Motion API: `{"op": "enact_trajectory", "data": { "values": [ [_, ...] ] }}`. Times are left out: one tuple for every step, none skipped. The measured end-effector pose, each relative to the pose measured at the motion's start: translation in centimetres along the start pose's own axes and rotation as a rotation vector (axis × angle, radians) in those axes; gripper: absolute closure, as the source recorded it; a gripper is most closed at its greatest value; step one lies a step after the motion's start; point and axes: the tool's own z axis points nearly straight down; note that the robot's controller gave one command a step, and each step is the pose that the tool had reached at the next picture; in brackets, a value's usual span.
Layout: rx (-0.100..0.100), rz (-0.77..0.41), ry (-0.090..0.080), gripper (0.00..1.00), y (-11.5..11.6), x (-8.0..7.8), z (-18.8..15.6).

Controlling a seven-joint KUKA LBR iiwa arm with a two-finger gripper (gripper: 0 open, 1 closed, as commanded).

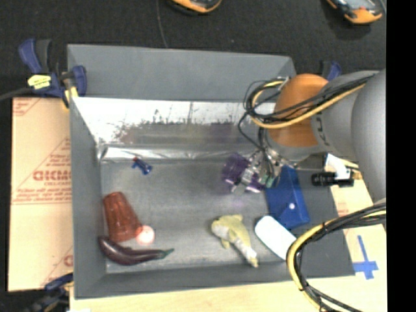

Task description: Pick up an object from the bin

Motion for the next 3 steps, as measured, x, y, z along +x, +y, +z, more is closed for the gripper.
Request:
{"op": "enact_trajectory", "data": {
  "values": [
    [-0.002, -0.002, -0.003, 1.00, 0.1, -0.1, -1.4],
    [-0.001, -0.005, -0.001, 1.00, 0.0, -0.1, -5.0],
    [-0.002, -0.007, -0.002, 1.00, 0.0, -0.2, -7.0]
  ]
}}
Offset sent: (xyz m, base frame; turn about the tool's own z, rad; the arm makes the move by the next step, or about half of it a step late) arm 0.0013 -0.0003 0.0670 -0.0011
